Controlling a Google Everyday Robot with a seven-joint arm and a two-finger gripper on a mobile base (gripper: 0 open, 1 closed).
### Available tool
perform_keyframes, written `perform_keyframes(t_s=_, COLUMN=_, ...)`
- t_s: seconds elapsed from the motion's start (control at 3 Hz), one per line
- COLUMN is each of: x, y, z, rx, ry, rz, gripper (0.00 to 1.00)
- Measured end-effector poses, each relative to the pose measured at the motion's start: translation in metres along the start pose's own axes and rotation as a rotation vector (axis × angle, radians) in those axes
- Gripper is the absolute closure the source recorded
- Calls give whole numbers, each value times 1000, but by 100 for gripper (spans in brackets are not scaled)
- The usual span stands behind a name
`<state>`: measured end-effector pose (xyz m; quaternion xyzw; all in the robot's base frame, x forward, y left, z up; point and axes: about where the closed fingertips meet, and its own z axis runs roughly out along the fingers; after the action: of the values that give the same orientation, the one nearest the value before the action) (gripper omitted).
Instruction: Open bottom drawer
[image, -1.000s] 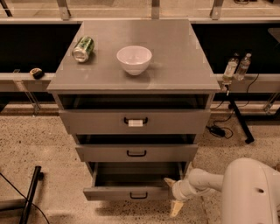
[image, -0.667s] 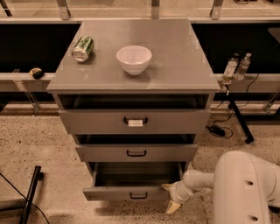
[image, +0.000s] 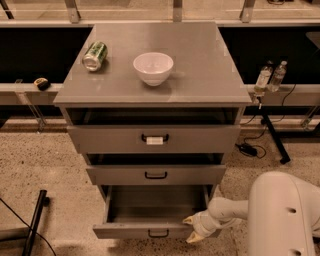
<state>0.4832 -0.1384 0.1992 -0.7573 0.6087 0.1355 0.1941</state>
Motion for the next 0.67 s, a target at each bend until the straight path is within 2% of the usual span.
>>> perform_keyframes(t_s=0.33, x=-13, y=32, z=-9, rx=-1, ry=-120, rz=8, gripper=48)
perform_keyframes(t_s=0.67, x=-22, y=68, z=-19, rx=29, ry=-221, rz=35, gripper=46)
